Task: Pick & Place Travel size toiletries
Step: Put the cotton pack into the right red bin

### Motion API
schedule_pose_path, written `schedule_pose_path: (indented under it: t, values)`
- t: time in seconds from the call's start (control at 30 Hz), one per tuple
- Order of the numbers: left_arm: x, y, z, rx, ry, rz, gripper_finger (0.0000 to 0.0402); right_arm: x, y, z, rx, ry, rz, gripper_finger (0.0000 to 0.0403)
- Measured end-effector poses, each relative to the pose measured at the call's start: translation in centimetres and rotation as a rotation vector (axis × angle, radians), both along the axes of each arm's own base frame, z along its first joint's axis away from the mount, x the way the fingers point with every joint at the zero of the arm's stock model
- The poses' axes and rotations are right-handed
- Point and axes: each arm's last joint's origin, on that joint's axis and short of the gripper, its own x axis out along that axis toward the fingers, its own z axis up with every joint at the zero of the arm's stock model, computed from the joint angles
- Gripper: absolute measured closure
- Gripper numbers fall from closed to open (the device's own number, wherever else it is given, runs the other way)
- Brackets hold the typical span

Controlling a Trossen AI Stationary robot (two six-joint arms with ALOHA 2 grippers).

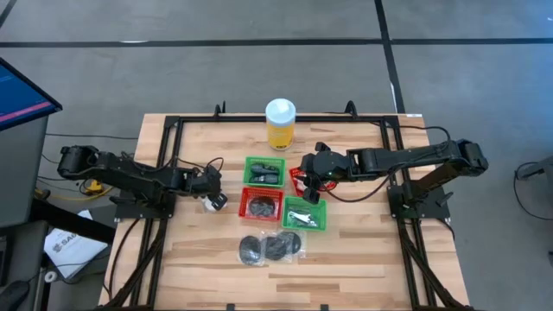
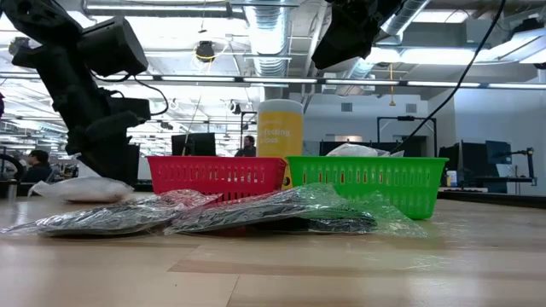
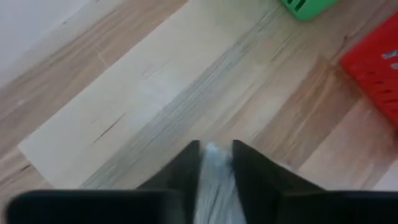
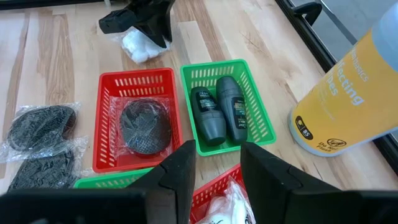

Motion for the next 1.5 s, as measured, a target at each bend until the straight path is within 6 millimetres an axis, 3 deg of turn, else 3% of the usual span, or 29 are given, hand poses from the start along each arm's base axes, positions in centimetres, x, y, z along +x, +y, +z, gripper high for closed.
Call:
schedule_pose_path:
  t: [0.13, 0.57, 0.9, 1.17, 1.5]
  values:
    - [0.0, 0.0, 0.0, -0.001, 0.000, -0.001, 0.0388, 0.0, 0.0, 0.0, 0.000, 0.000, 0.000, 0.0286]
    - [0.7, 0.0, 0.9, 0.006, -0.023, -0.035, 0.0400, 0.0, 0.0, 0.0, 0.000, 0.000, 0.000, 0.0286]
    - [1.1, -0.5, 4.7, 0.052, -0.181, -0.118, 0.0401, 0.0, 0.0, 0.0, 0.000, 0.003, -0.001, 0.0286]
    - [0.5, -1.6, 8.6, 0.184, -0.436, -0.114, 0.0401, 0.0, 0.0, 0.0, 0.003, -0.008, -0.002, 0.0286]
    - [3.4, -2.7, 12.0, 0.473, -0.763, -0.128, 0.0400, 0.4, 0.0, 0.5, 0.030, -0.075, -0.022, 0.0286]
